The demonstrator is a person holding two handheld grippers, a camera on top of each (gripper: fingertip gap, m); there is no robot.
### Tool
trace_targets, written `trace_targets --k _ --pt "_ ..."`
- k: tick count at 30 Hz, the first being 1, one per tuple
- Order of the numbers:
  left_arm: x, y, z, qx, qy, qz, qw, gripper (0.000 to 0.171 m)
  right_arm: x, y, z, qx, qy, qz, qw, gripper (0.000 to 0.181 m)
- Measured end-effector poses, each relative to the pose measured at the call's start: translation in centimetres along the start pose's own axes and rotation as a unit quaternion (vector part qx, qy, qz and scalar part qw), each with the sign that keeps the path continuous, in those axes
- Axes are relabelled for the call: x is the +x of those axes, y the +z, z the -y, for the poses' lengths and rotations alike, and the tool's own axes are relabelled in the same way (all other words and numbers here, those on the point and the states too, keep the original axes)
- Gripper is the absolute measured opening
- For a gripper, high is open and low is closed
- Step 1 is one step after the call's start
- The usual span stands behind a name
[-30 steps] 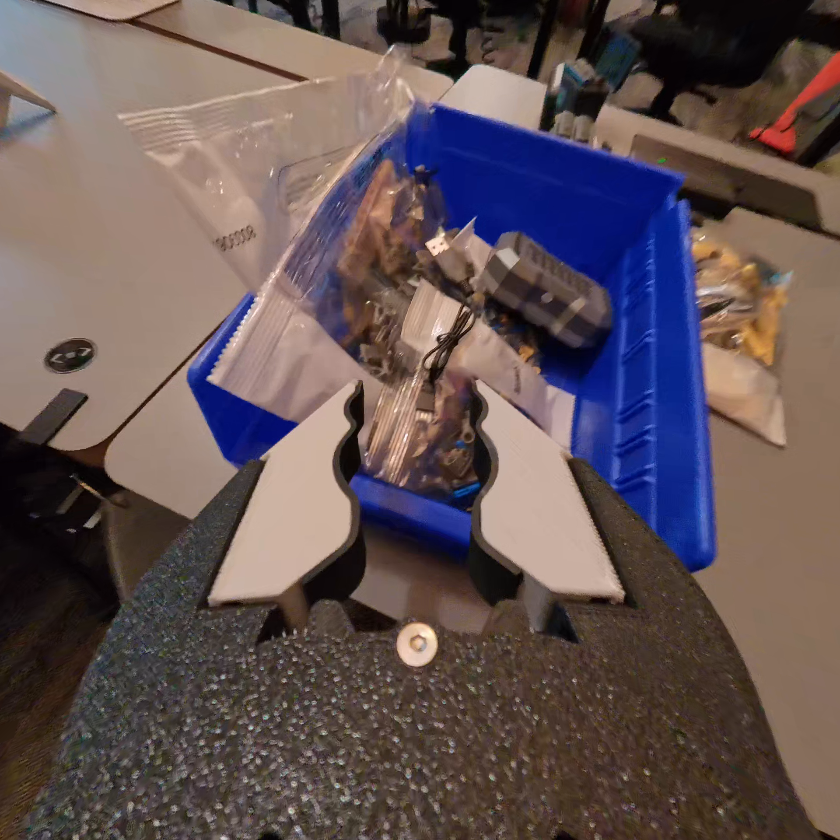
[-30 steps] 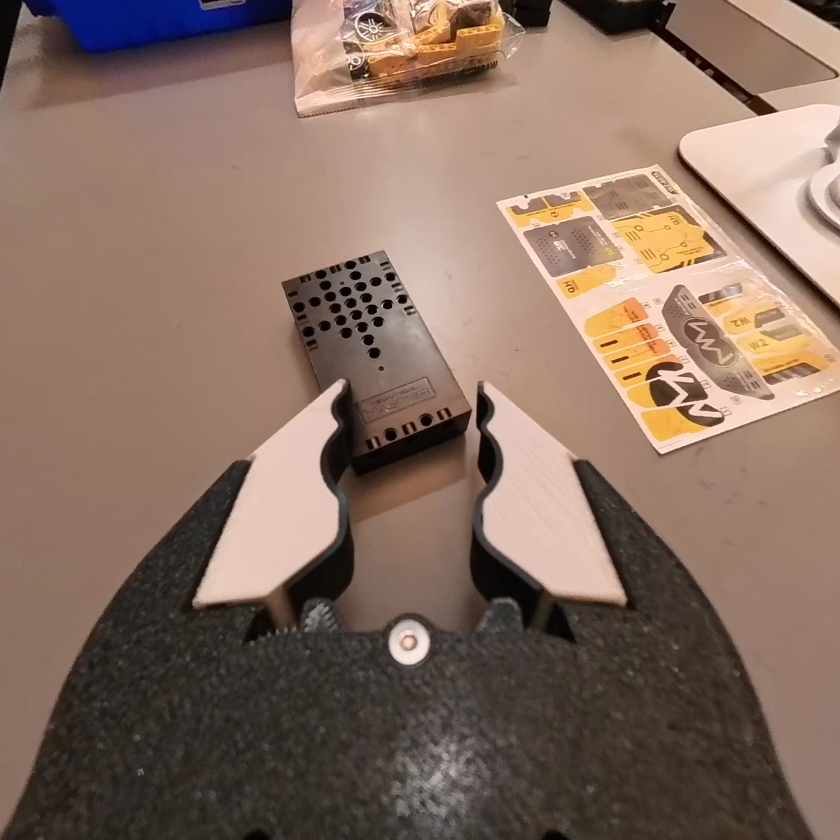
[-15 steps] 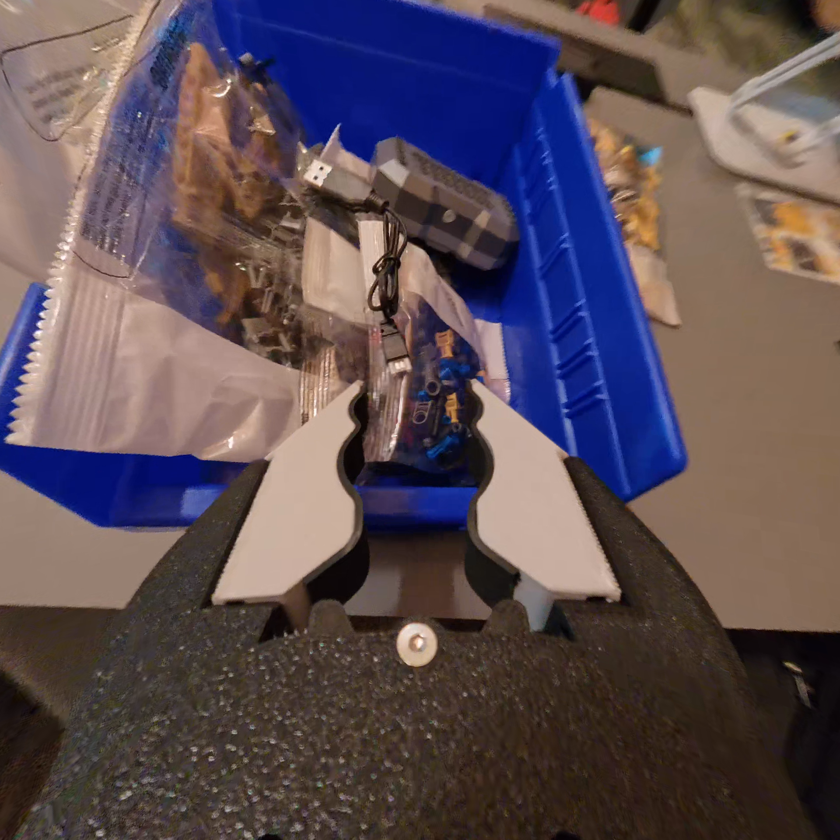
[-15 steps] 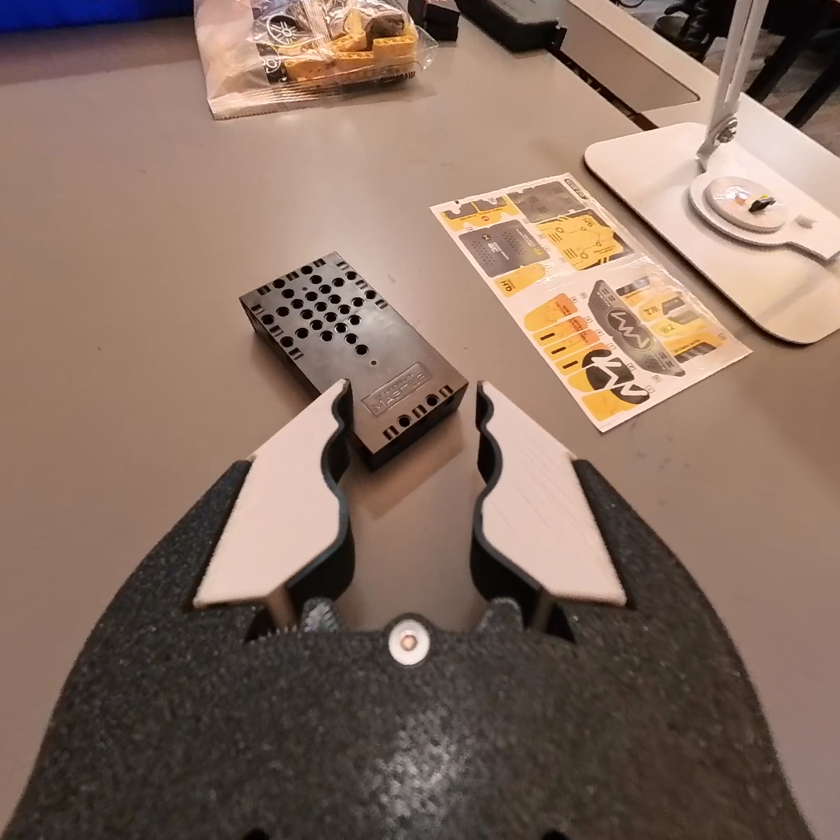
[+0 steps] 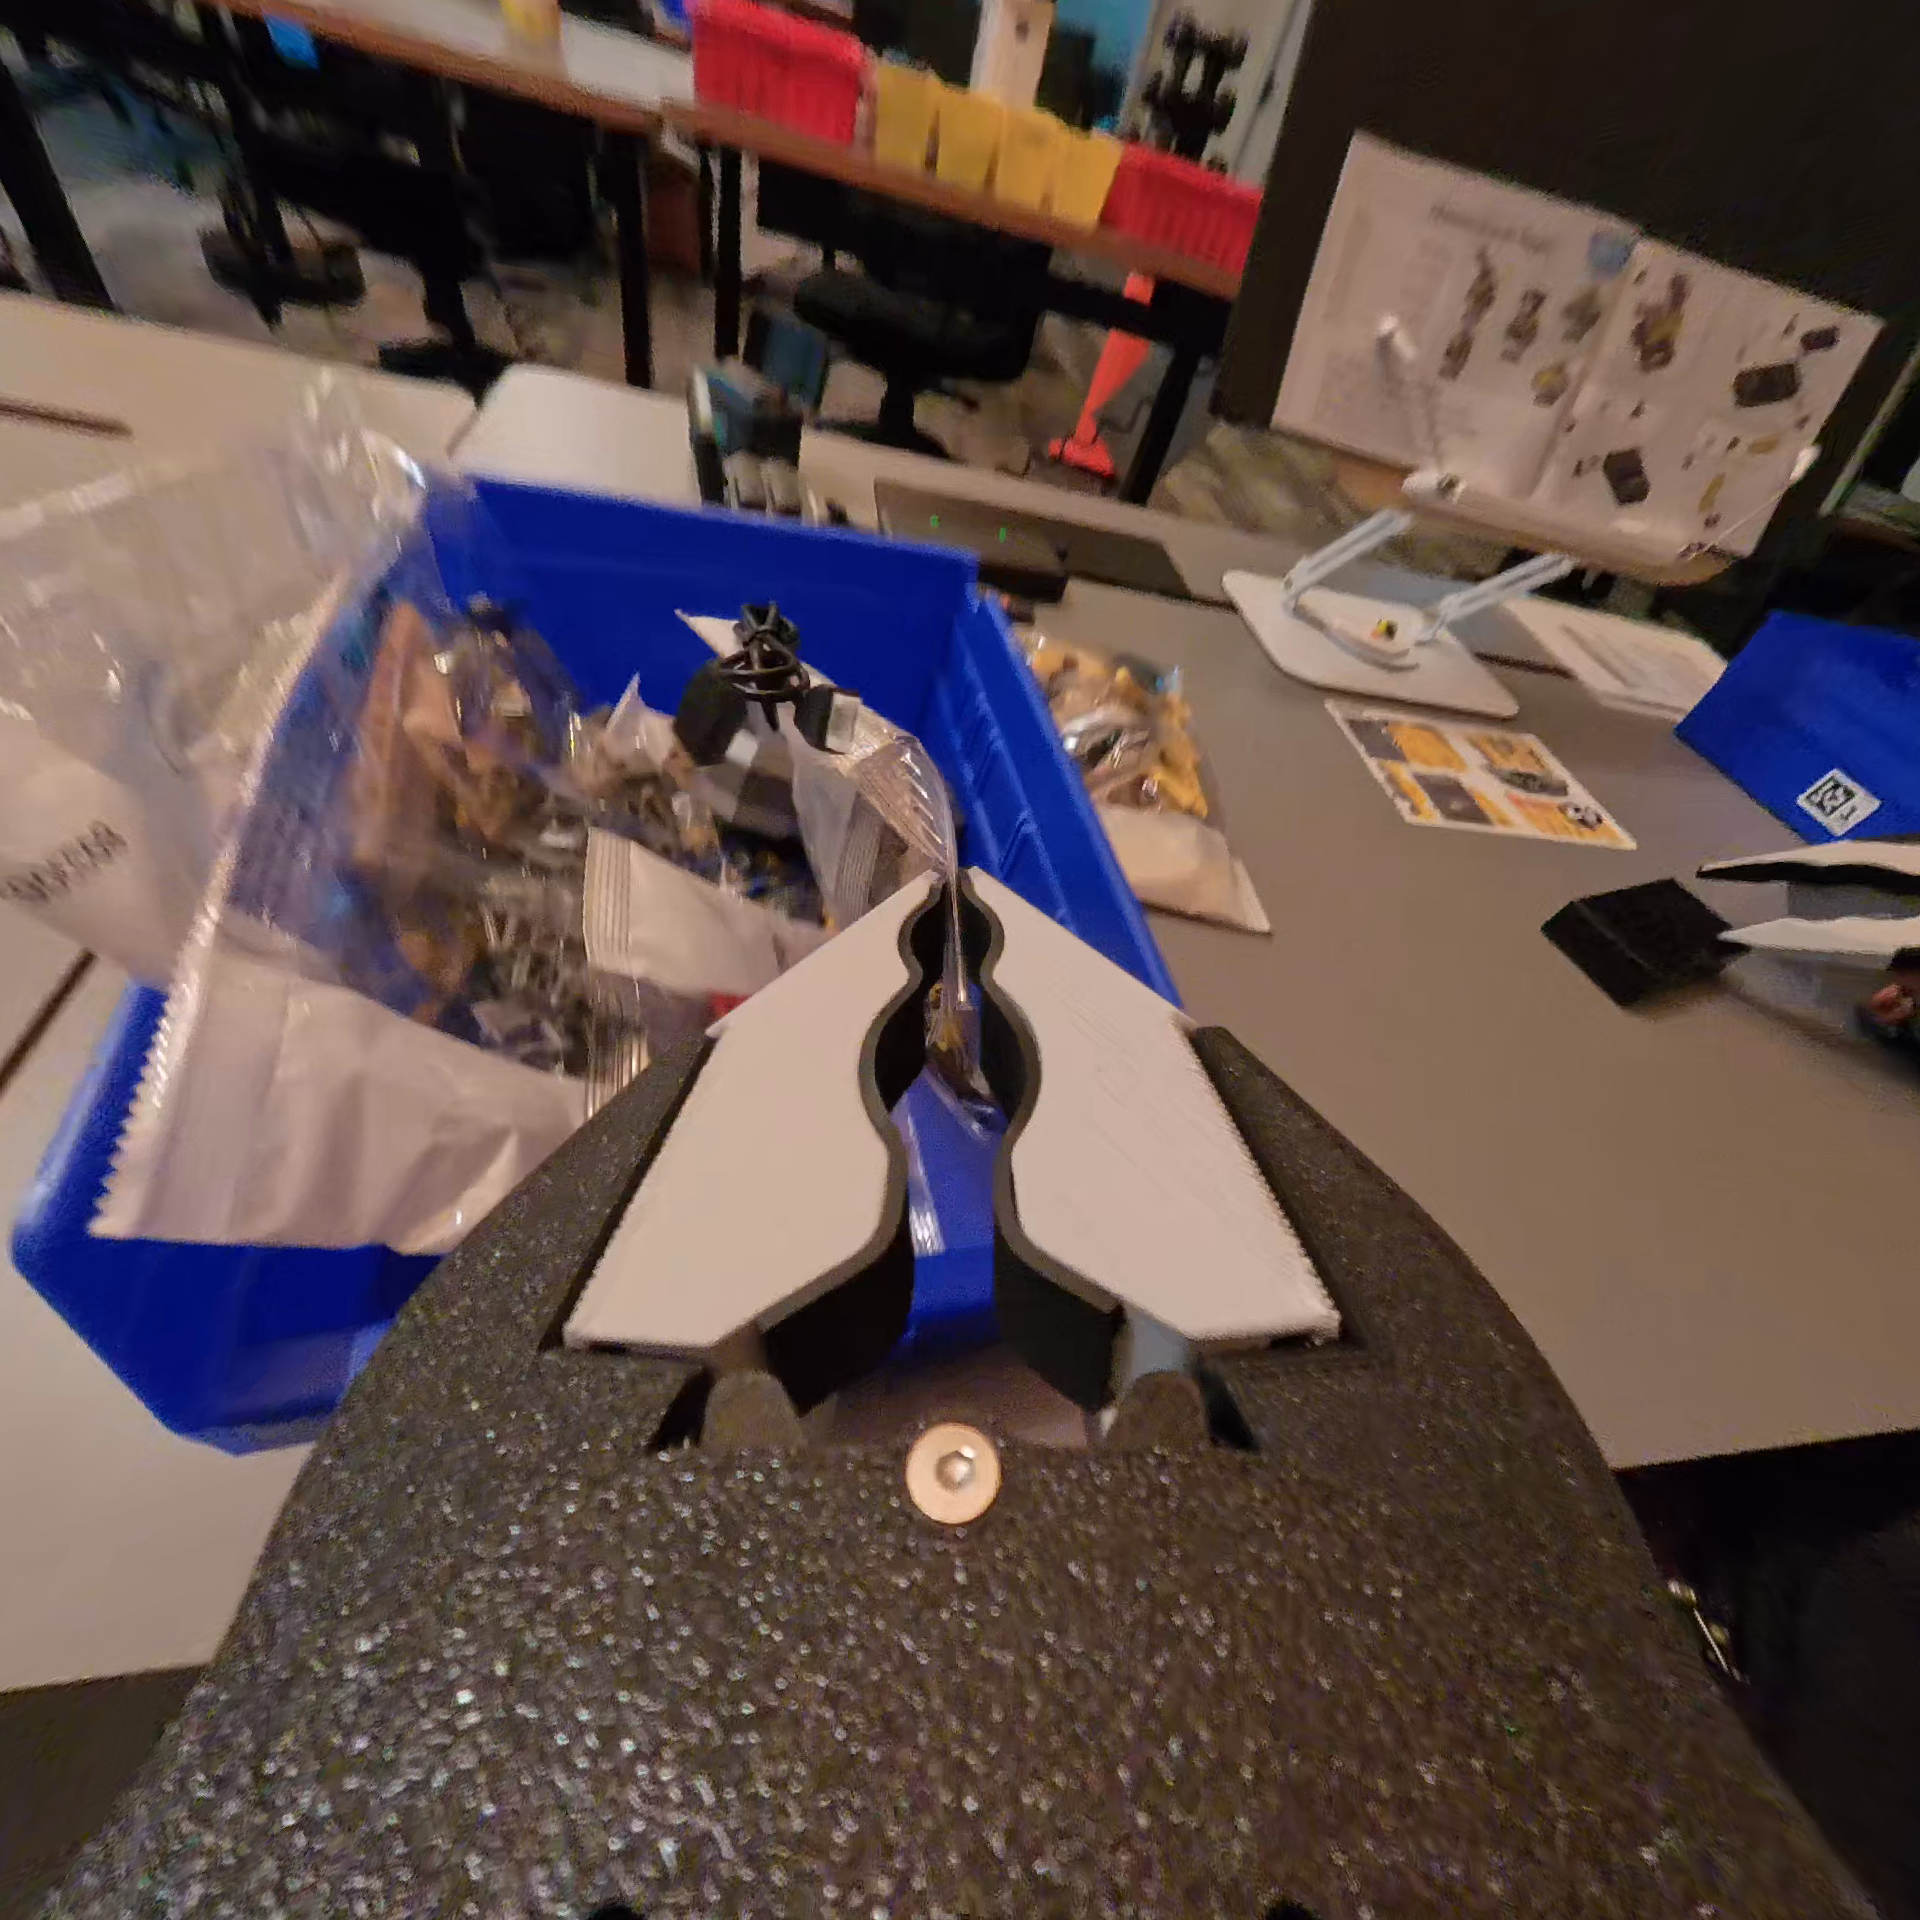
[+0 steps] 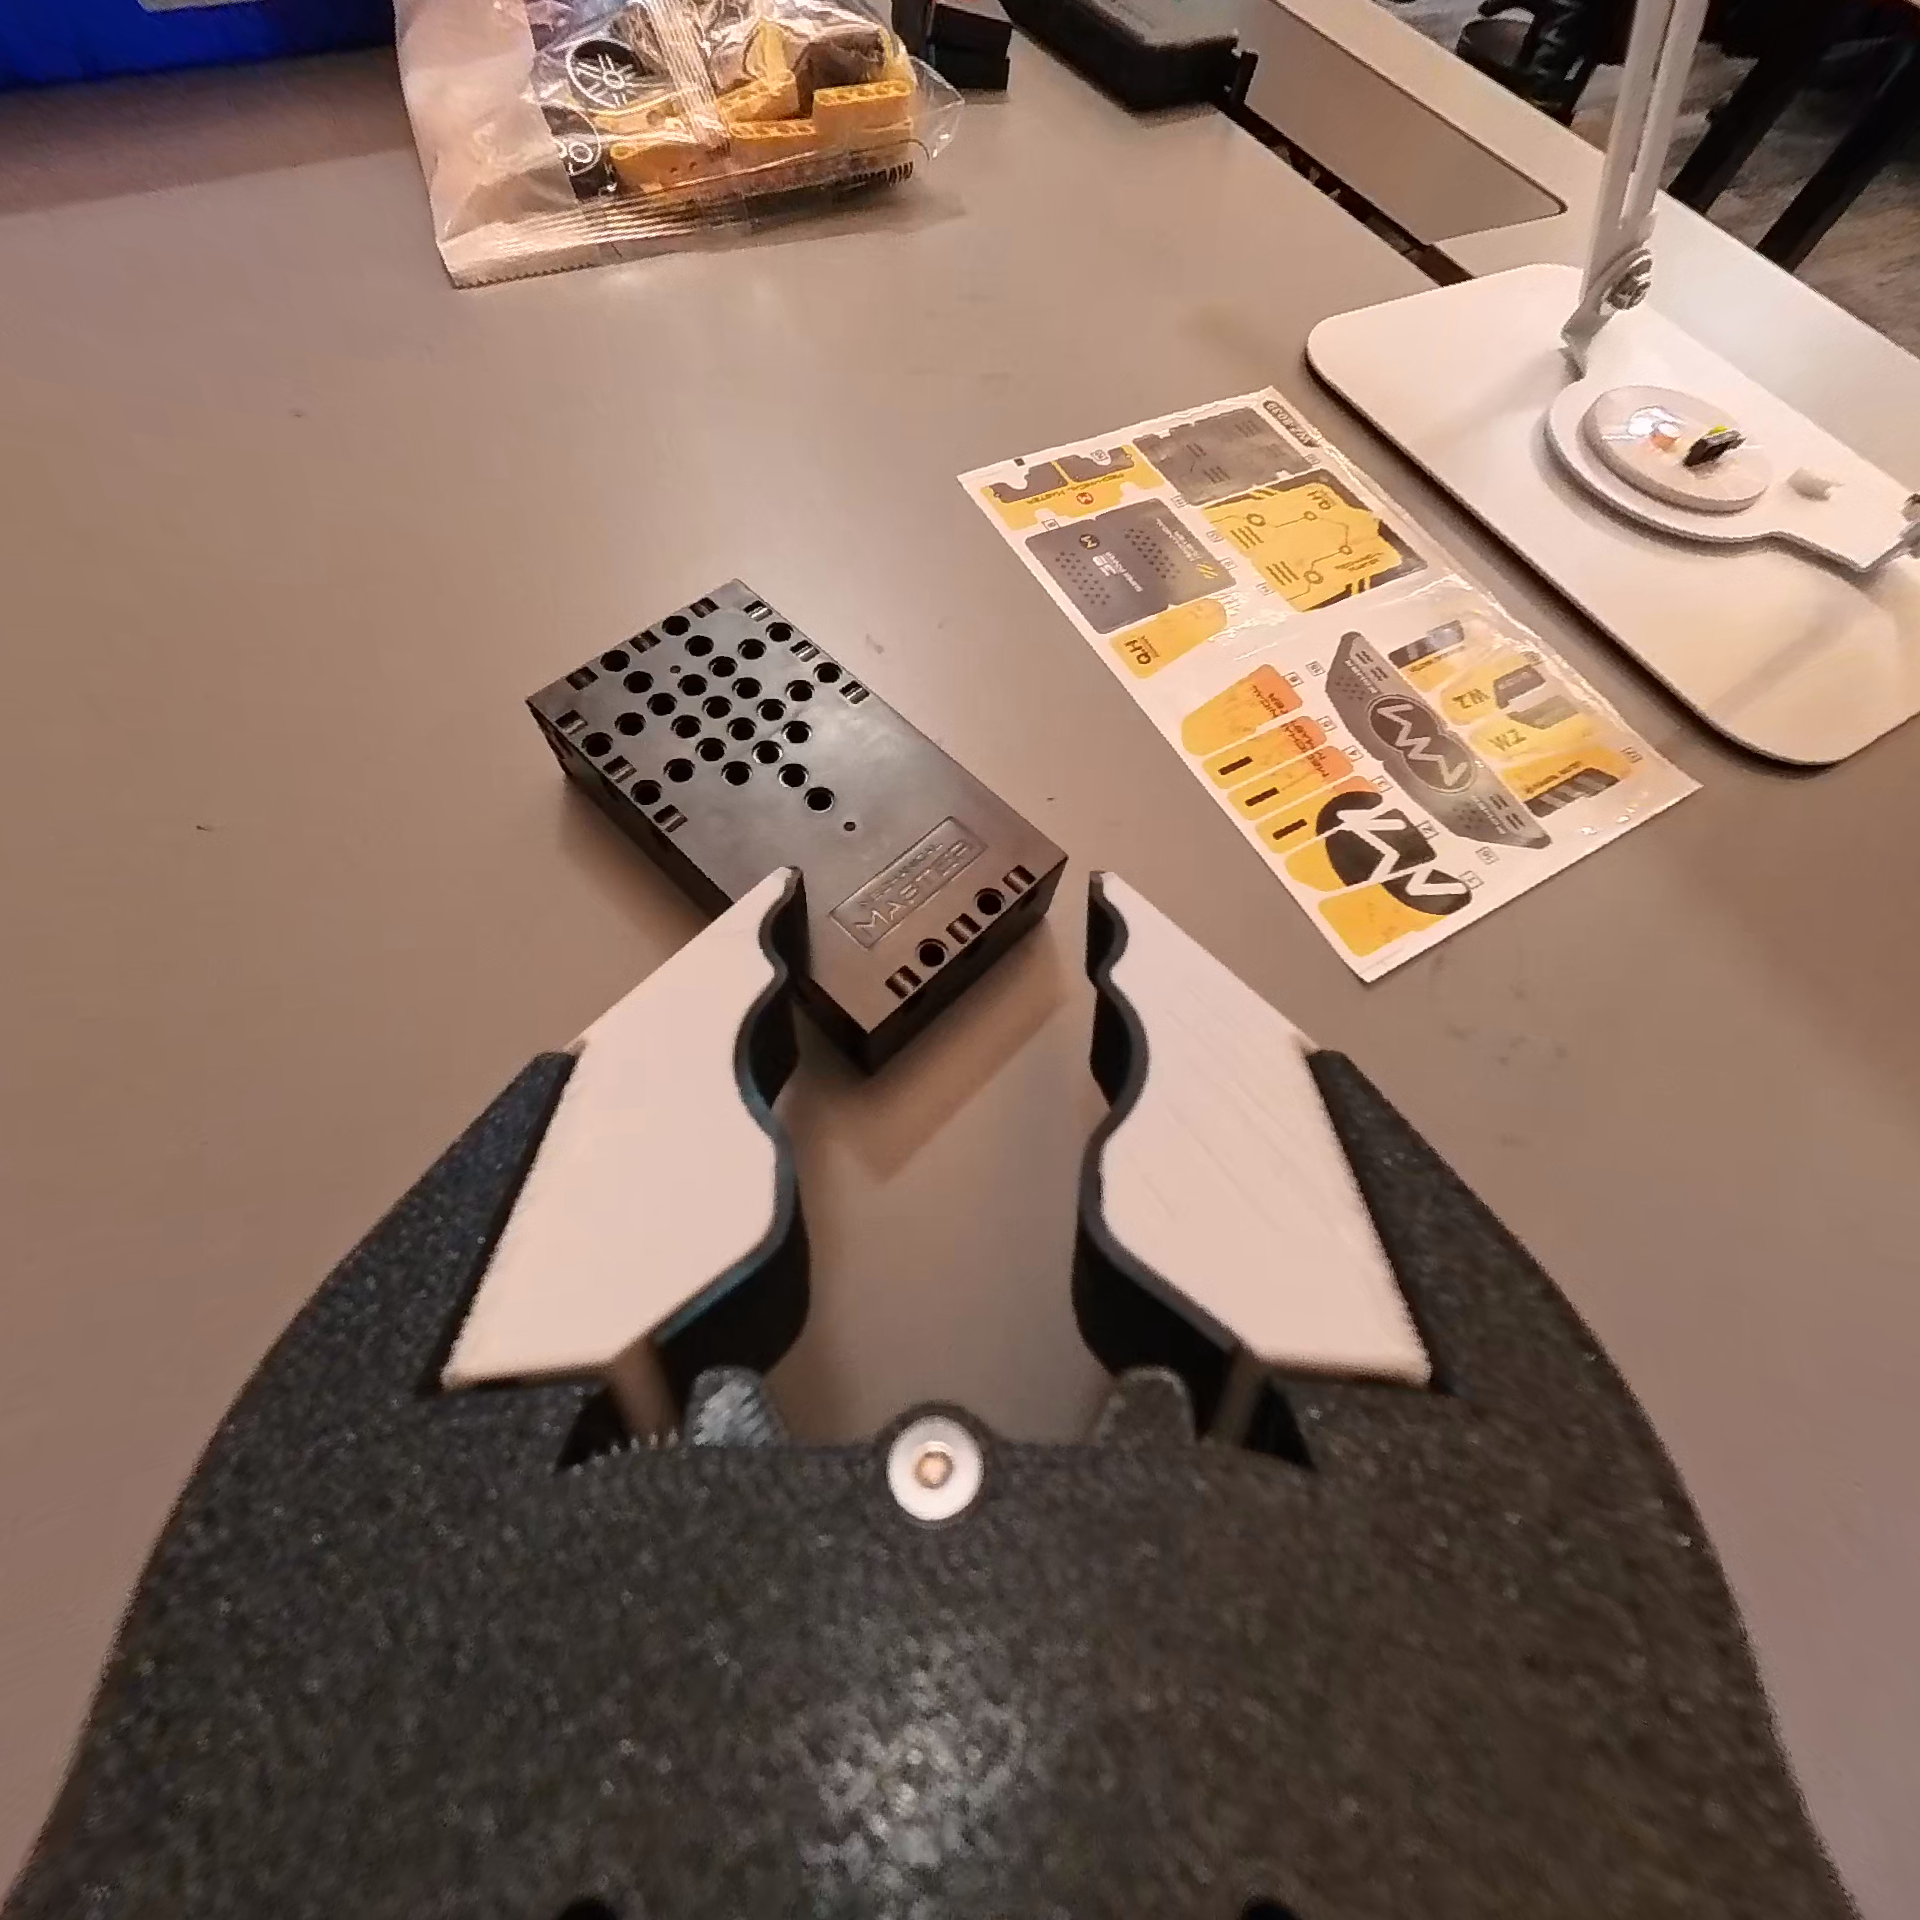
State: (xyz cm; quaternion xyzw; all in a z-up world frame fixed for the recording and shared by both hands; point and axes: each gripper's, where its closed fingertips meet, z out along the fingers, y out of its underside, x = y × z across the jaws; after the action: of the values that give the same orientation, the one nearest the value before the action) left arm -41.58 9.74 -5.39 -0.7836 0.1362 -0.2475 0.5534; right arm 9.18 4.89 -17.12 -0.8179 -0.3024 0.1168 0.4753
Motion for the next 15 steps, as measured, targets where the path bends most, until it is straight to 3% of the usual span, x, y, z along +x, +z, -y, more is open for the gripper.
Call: trace_targets --k 4,6,9,13,15 --pt "0.3 -1.1 3.2 0.047 0.013 0.033 0.998 0.000 -0.1 -0.1 0.1 0.002 -0.012 -0.007 1.000 0.053" --pt "-0.4 -1.0 3.6 0.041 -0.007 0.041 0.998 0.000 -0.2 -0.1 0.1 0.003 -0.020 -0.010 1.000 0.051" --pt "0.6 -1.0 5.1 0.082 -0.118 -0.046 0.989 0.000 -0.4 -0.2 0.2 0.005 -0.036 -0.014 0.999 0.046" --pt "0.7 -1.1 5.9 0.098 -0.112 -0.032 0.988 0.000 -0.7 -0.3 0.3 0.007 -0.063 -0.026 0.998 0.041" --pt "2.6 -1.3 6.8 0.116 -0.165 -0.106 0.974 0.000 -0.8 -0.3 0.4 0.009 -0.076 -0.033 0.997 0.038"
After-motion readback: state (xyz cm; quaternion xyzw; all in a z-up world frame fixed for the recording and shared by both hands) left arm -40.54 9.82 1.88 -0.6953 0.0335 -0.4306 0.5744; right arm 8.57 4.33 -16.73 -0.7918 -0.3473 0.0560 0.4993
